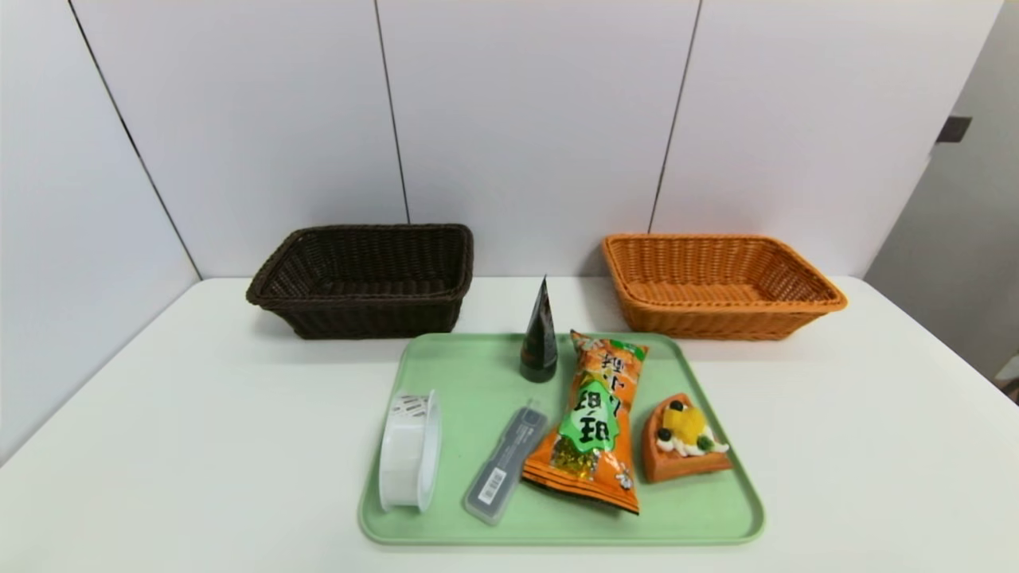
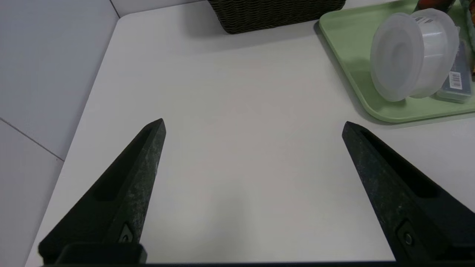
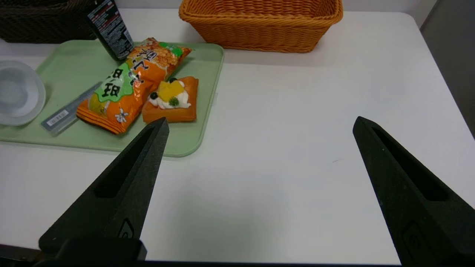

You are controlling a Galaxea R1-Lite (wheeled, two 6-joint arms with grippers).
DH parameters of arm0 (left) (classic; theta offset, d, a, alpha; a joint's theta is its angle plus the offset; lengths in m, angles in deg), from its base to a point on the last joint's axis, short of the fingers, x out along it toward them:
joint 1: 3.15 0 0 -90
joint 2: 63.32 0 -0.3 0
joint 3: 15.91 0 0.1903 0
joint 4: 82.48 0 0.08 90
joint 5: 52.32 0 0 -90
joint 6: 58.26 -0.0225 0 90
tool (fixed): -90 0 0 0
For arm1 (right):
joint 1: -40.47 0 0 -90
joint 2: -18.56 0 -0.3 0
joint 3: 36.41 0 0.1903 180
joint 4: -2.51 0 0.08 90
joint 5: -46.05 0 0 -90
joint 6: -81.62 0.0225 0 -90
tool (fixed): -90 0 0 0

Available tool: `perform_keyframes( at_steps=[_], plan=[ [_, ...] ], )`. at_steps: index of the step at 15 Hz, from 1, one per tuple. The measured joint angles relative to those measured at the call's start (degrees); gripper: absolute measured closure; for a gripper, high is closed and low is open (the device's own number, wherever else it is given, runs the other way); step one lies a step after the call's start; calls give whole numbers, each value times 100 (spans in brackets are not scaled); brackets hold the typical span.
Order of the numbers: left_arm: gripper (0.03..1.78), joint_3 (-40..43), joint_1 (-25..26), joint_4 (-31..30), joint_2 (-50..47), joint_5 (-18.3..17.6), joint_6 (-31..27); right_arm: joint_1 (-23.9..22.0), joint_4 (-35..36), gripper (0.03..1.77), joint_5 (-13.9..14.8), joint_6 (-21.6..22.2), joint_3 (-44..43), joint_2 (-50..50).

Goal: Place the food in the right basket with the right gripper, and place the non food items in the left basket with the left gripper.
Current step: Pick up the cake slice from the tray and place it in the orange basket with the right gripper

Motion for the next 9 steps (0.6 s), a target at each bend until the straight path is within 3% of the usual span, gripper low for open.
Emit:
perform_keyframes(
  at_steps=[4, 7, 9],
  plan=[
    [12, -780, -33, -441, 1453, -280, -414, 151, -991, 9, -145, 416, -2473, 2214],
    [12, -1359, -67, -424, 2505, -328, -223, 650, -2125, 9, -140, 1436, -4391, 3796],
    [12, -2020, -183, -55, 3137, -328, 380, 1140, -3021, 9, -134, 2315, -5521, 4786]
  ],
)
